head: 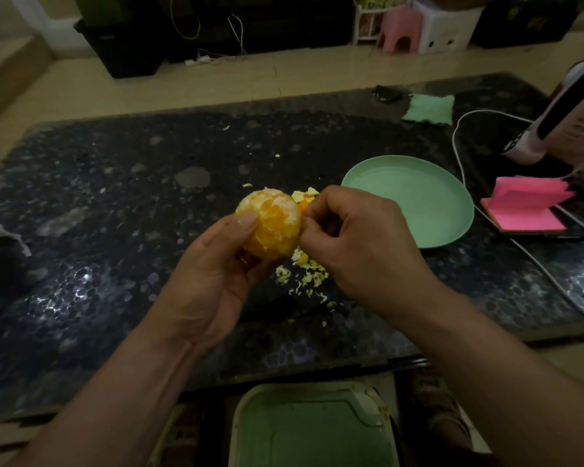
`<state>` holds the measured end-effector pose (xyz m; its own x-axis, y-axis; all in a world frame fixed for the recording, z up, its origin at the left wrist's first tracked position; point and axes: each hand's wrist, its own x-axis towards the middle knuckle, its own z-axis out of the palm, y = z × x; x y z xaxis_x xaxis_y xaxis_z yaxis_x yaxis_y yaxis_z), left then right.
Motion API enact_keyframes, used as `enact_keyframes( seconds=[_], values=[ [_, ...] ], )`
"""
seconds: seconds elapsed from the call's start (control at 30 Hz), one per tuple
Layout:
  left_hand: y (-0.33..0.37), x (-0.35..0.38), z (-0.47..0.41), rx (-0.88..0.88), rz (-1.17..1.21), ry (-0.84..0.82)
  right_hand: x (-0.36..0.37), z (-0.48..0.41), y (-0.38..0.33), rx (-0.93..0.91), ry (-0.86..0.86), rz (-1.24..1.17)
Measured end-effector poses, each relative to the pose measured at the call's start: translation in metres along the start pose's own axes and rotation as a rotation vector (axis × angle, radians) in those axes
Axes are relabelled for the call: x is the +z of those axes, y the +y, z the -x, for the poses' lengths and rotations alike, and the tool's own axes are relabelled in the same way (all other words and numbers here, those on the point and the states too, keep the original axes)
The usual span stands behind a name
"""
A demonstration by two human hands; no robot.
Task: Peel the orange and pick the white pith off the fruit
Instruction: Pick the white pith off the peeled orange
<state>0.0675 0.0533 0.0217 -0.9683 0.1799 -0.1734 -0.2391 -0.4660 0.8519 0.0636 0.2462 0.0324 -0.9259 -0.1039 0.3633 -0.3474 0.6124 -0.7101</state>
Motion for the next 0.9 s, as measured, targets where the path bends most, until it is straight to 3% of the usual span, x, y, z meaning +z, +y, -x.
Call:
enact_keyframes(
  seconds=[0.2, 0.37, 0.47, 0.6, 0.9],
  values=[
    [0.001, 0.002, 0.002, -0.042, 0.139, -0.025, 0.001, -0.001, 0.002, 0.067, 0.034, -0.095],
    [0.007, -0.006, 0.002, -0.101, 0.24, -0.077, 0.001, -0.003, 0.008, 0.118, 0.027, -0.01],
    [0.008, -0.008, 0.003, -0.133, 0.283, -0.1, 0.002, -0.007, 0.014, 0.163, -0.07, 0.115],
    [0.004, -0.01, 0.001, -0.148, 0.229, -0.026, 0.007, -0.006, 0.02, 0.203, -0.204, 0.29],
    [0.001, -0.013, -0.003, -0.07, 0.073, 0.056, 0.0, -0.005, 0.014, 0.174, -0.086, 0.183]
  ],
)
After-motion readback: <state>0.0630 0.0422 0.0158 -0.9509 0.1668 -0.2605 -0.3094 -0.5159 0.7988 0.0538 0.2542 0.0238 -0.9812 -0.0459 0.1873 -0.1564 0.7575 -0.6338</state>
